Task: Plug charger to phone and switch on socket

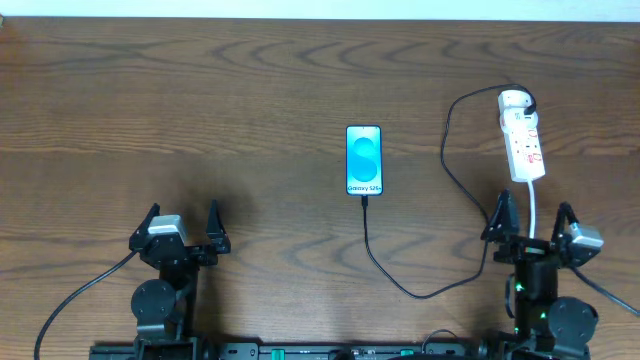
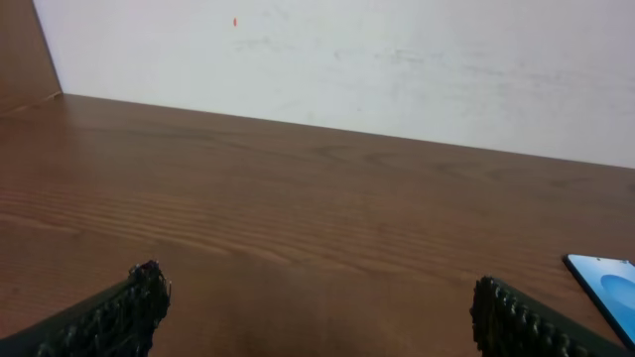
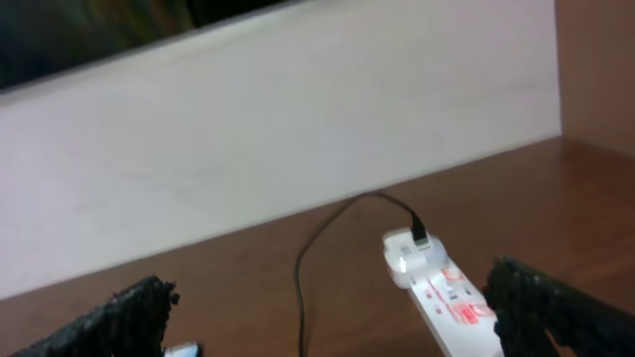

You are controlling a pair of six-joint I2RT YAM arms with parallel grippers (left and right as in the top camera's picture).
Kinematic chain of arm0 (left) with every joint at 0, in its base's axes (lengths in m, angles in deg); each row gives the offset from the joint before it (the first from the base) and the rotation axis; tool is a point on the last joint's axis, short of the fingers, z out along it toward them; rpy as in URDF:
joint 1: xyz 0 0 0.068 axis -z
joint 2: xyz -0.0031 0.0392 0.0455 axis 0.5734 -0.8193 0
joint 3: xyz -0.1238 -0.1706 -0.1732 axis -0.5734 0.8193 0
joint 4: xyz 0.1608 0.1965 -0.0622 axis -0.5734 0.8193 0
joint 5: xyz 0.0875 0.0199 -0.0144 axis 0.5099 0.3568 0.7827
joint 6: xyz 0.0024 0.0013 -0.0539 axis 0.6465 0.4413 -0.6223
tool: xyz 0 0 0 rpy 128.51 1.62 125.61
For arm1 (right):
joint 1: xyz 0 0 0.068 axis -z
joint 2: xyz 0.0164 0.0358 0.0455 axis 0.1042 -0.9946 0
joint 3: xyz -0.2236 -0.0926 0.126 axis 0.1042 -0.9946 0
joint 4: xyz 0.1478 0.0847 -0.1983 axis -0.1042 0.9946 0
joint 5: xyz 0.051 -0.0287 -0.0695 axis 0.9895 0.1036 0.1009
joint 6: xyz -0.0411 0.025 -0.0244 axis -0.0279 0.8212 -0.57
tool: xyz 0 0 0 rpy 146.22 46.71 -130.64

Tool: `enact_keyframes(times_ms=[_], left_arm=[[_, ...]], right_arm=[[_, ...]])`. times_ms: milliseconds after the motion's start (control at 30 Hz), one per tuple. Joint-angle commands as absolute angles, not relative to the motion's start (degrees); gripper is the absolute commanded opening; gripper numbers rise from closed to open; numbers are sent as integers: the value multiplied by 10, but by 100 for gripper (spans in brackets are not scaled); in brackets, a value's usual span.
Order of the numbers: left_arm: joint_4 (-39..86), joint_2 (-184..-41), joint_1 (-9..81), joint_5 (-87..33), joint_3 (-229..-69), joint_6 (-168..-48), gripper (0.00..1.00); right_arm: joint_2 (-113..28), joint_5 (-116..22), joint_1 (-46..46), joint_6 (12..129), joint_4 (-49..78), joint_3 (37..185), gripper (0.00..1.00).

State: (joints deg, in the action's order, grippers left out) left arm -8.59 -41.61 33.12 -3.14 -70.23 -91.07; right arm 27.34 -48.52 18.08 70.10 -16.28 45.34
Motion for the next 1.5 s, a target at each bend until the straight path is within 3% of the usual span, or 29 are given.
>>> enact_keyframes(times_ms=[0,300,633,1467], left_arm=[[-67,-412,328,-33,-692,-905,100],[-67,-412,328,-33,-692,-905,100],[-67,-412,328,-33,-692,-905,100],[-67,-412,328,-33,-692,-905,100]], right_arm=[[282,-472,182,694,-189,420,99],[282,-561,127,693,-193,373,99],[282,-546,122,599,-143,374,99],[282,-545,115,599,-143,374,99]])
